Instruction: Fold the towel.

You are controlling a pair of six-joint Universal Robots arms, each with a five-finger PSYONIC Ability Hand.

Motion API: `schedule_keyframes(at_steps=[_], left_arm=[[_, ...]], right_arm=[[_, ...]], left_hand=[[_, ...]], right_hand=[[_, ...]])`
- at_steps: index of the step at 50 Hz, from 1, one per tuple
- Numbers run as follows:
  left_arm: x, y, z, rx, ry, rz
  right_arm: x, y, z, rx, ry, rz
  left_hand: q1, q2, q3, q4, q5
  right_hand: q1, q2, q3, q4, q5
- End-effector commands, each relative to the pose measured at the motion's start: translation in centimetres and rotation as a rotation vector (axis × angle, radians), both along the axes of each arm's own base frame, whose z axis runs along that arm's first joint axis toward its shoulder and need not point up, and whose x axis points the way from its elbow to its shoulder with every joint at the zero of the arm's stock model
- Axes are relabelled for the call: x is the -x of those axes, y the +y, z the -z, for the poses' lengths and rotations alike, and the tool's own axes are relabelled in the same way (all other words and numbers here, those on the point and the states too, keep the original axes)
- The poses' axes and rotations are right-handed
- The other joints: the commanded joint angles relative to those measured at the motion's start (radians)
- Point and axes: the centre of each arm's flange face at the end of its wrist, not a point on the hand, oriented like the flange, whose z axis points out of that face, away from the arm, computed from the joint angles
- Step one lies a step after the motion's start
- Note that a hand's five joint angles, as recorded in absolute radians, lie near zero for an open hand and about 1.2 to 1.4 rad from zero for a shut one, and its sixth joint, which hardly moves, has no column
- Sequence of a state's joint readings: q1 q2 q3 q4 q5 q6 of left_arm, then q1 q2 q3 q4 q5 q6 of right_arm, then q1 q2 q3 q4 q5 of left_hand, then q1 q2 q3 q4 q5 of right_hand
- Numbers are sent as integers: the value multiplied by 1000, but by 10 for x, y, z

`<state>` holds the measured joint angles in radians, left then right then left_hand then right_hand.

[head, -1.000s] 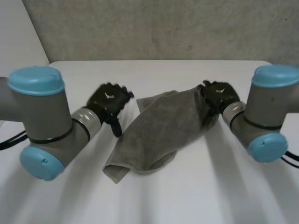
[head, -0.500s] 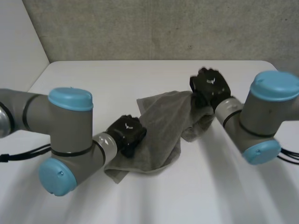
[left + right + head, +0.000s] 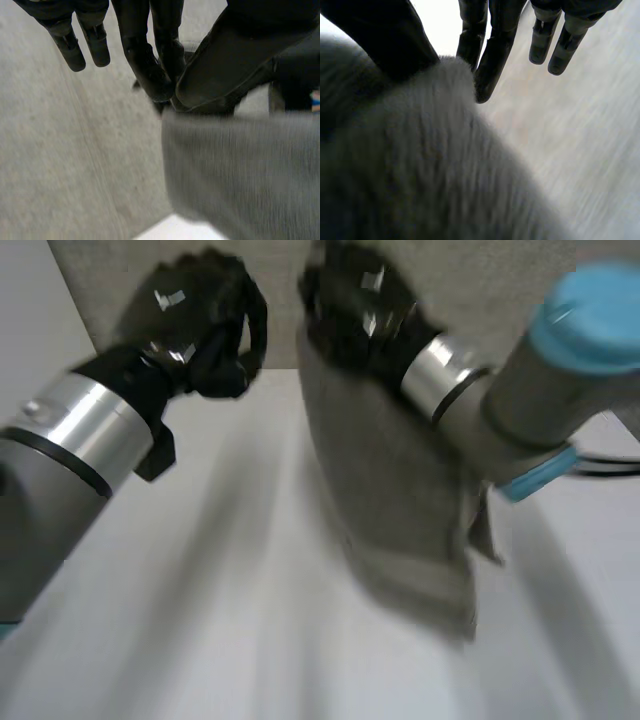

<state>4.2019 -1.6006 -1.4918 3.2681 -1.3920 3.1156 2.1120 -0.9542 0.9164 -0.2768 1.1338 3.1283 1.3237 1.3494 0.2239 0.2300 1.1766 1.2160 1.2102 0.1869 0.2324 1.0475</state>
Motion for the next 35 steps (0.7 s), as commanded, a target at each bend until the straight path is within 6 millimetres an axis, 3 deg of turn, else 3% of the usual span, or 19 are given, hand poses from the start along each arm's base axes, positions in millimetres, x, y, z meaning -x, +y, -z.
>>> schedule_keyframes(at_steps=[1, 5, 7, 9, 10, 12, 13, 14, 15, 17, 18, 20, 26, 28, 35], left_arm=[[5, -3, 36, -99, -66, 8], [6, -4, 42, -114, -75, 8], [6, -5, 46, -125, -80, 5], [7, -8, 56, -151, -95, 2], [7, -8, 56, -151, -95, 2], [8, -9, 61, -166, -102, 5], [9, -9, 68, -187, -111, 8], [10, -9, 77, -212, -126, 11], [10, -9, 77, -212, -126, 11], [15, -5, 95, -262, -152, 28], [15, -5, 95, -262, -152, 28], [27, 7, 114, -309, -183, 67], [40, 23, 135, -351, -217, 64], [43, 25, 146, -372, -217, 19], [56, 35, 155, -398, -163, -10]], right_arm=[[-14, 4, 88, -176, 211, -4], [-14, 14, 87, -203, 229, -4], [-9, 15, 75, -199, 216, 20], [5, 21, 42, -154, 186, 89], [5, 21, 42, -154, 186, 89], [23, 30, 16, -128, 164, 154], [23, 30, 16, -128, 164, 154], [33, 33, 10, -126, 167, 182], [44, 34, 9, -131, 179, 211], [54, 39, 9, -141, 200, 231], [54, 39, 9, -141, 201, 231], [74, 46, 19, -166, 273, 267], [97, 53, 47, -131, 437, 298], [108, 53, 65, -41, 572, 278], [124, 44, 87, 128, 762, 198]], left_hand=[[73, 47, -49, -55, 45], [73, 47, -49, -55, 45], [73, 47, -49, -55, 45], [73, 47, -49, -55, 45], [73, 47, -49, -55, 45], [70, 44, -49, -55, 43], [-8, -34, -49, -55, -36], [-146, -172, -49, -55, -173], [-147, -173, -49, -55, -175], [-451, -477, -49, -55, -479], [-453, -478, -49, -55, -480], [-663, -689, -49, -55, -691], [-693, -719, -49, -55, -721], [-696, -722, -49, -55, -724], [-696, -722, -49, -55, -724]], right_hand=[[-1210, -1204, -12, -58, -1048], [-1216, -1210, -12, -58, -1048], [-1216, -1210, -12, -58, -1048], [-1216, -1210, -12, -58, -1048], [-1216, -1210, -12, -58, -1048], [-1216, -1210, -12, -58, -1048], [-1216, -1210, -12, -58, -1048], [-1216, -1210, -12, -58, -1048], [-1216, -1210, -12, -58, -1048], [-1216, -1210, -12, -58, -1048], [-1216, -1210, -12, -58, -1048], [-1216, -1210, -12, -58, -1048], [-1207, -1202, -12, -58, -1048], [-1207, -1202, -12, -58, -1048], [-1204, -1199, -12, -58, -1048]])
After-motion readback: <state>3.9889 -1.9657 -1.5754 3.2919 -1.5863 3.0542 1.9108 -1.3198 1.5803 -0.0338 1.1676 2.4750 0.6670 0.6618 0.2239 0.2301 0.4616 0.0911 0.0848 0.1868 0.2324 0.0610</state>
